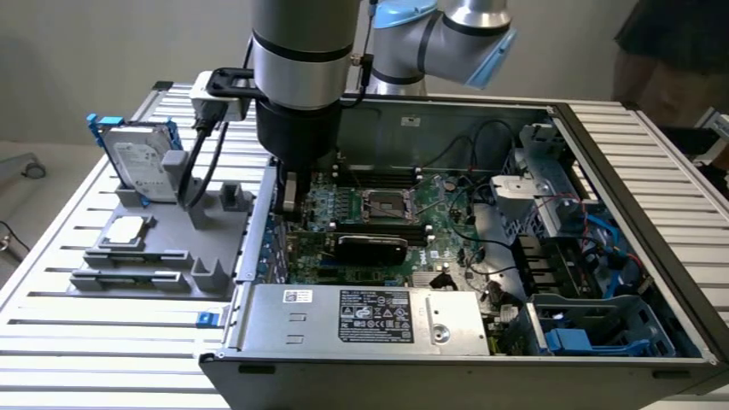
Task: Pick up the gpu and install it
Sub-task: 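Insert the gpu into the slot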
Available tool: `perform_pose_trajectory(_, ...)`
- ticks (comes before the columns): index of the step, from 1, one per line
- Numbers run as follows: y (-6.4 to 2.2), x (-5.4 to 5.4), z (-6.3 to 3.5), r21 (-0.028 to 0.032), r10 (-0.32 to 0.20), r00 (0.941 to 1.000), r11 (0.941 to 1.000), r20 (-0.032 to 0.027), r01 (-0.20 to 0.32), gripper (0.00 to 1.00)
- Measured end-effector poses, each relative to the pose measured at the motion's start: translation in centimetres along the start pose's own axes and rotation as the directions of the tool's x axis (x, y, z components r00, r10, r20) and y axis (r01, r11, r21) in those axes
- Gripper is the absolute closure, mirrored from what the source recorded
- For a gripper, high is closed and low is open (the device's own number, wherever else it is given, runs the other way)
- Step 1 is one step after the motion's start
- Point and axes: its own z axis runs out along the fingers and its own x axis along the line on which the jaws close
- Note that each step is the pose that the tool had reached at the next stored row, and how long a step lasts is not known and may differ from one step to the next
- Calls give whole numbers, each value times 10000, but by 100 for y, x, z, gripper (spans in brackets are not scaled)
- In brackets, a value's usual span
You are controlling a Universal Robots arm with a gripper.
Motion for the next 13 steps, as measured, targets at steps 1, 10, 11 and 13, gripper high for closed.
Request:
perform_pose_trajectory(1, -5, 1, -1, -1, -4, 10000, 10000, -1, 4, 89)
perform_pose_trajectory(10, -28, -6, 15, 8, -32, 9999, 10000, 127, 32, 89)
perform_pose_trajectory(11, -28, -7, 22, 14, -36, 9999, 10000, 158, 36, 89)
perform_pose_trajectory(13, -26, -8, 35, 24, -47, 9997, 10000, 222, 46, 89)
